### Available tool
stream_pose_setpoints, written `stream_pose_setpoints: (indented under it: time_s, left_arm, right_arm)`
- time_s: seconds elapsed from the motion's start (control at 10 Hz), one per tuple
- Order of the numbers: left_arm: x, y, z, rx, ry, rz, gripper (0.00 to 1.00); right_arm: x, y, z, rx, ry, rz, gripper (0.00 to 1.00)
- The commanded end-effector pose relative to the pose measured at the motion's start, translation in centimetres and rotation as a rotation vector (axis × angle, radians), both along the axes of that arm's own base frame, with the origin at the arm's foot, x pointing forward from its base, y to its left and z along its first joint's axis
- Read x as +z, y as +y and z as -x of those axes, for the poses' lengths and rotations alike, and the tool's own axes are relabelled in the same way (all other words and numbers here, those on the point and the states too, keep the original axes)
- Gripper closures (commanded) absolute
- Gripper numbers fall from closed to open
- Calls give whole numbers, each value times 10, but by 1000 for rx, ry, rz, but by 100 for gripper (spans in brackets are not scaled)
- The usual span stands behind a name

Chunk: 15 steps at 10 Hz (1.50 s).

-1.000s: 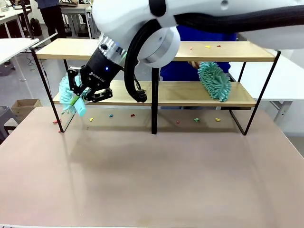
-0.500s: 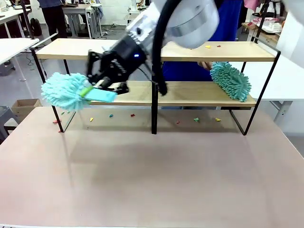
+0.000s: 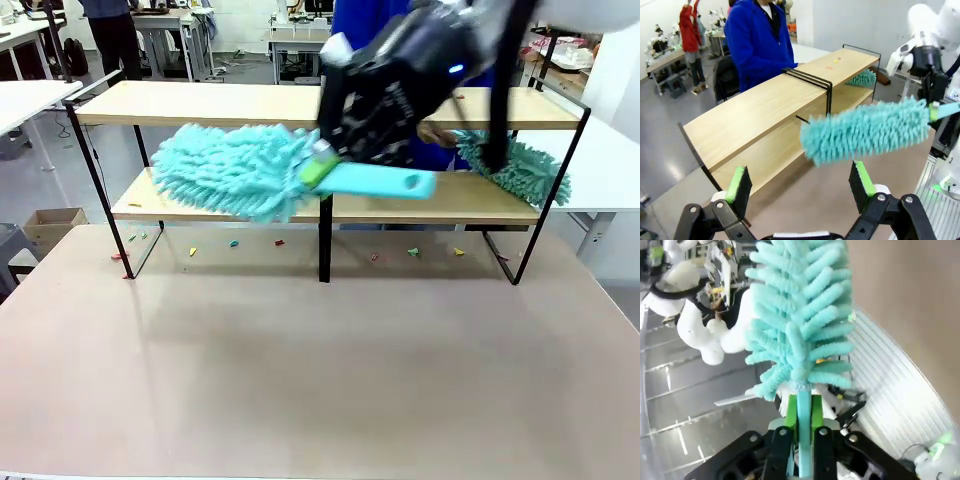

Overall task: Clean the shelves.
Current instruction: Clean a randomly selected level of the Shelf with the Duster.

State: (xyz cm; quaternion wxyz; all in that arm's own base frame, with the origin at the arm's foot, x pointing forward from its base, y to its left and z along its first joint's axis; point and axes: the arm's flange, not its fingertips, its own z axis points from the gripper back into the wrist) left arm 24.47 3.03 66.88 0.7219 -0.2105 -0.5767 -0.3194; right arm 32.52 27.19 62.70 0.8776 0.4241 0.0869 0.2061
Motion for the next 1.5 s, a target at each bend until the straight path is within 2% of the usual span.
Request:
stream_pose_setpoints:
  time_s: [0.0,0.3,0.5,0.6,0.7,1.1,1.3,1.4]
  left_arm:
    - [-2,-2,-1,8,5,-1,0]
    - [-2,-2,-1,8,5,-1,0]
    - [-2,-2,-1,8,5,-1,0]
    - [-2,-2,-1,8,5,-1,0]
    - [-2,-2,-1,8,5,-1,0]
    - [-2,-2,-1,8,5,-1,0]
    - [-2,-2,-1,8,5,-1,0]
    - [-2,-2,-1,8,5,-1,0]
  right_arm:
    - [9,-42,17,-59,-259,-144,88]
    - [33,-92,31,-121,-511,-310,88]
    - [39,-123,44,-172,-627,-368,88]
    - [36,-123,45,-282,-603,-326,88]
    - [53,-114,37,-171,-556,-297,88]
    - [46,-118,42,-188,-562,-294,88]
    - [34,-75,35,-110,-527,-211,88]
    - [21,-40,32,-17,-496,-166,88]
